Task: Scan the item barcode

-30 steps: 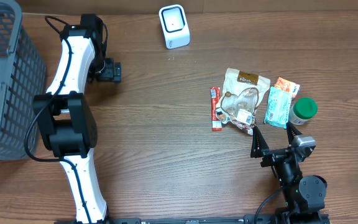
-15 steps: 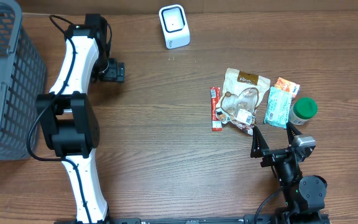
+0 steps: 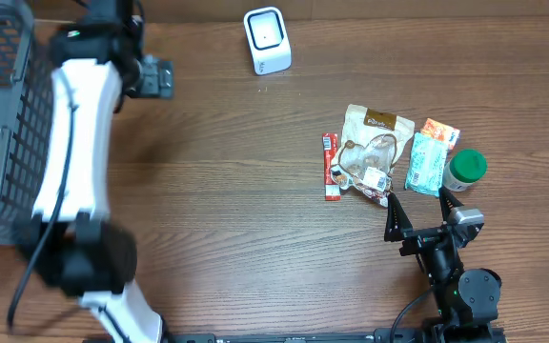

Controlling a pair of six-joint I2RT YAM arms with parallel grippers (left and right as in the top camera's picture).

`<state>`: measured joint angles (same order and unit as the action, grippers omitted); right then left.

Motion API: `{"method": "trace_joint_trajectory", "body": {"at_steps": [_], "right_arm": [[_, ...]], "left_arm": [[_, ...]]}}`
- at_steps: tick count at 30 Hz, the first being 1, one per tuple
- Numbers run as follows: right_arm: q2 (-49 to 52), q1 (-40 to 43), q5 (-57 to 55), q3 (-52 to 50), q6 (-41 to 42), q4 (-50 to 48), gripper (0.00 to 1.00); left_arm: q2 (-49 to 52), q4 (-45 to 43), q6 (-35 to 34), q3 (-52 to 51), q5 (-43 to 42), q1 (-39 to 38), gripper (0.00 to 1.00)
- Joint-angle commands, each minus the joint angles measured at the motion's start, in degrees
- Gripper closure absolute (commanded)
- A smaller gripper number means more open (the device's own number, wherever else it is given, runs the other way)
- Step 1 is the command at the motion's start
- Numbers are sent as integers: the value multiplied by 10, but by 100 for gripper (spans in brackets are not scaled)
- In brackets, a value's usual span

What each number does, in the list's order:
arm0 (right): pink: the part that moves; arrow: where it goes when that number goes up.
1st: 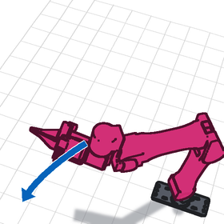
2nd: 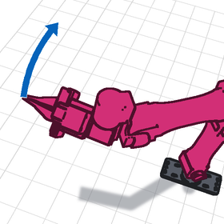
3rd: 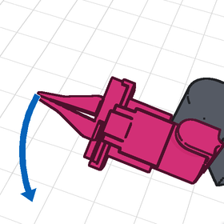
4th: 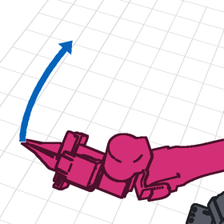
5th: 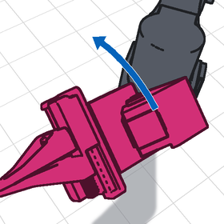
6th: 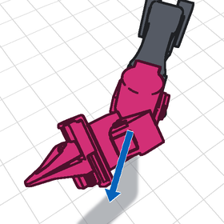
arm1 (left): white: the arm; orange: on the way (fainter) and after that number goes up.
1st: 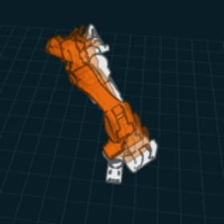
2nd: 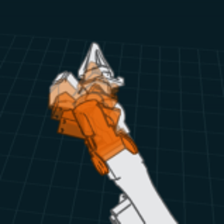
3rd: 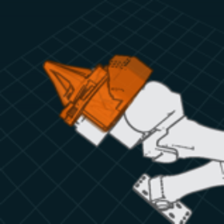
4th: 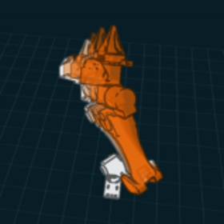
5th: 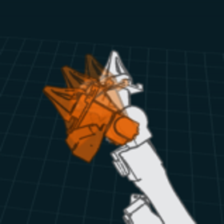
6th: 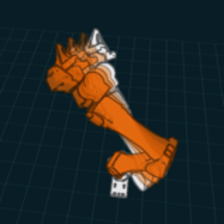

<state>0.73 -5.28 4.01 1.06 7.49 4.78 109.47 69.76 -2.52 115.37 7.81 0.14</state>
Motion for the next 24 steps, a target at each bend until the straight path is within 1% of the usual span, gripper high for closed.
{"method": "trace_joint_trajectory", "body": {"at_steps": [1, 15, 21, 24], "right_arm": [[-6, 2, -5, -6, 2, -2, 0], [-6, 2, -5, -6, 2, -2, 0], [-6, 2, -5, -6, 2, -2, 0], [-6, 2, -5, -6, 2, -2, 0]], "left_arm": [[-96, 0, 13, 10, 5, 3, 0], [-472, 1, 13, 10, 5, 3, 0], [-591, 13, 13, 10, 5, 3, 0], [-620, 34, 13, 10, 5, 2, 1]]}}
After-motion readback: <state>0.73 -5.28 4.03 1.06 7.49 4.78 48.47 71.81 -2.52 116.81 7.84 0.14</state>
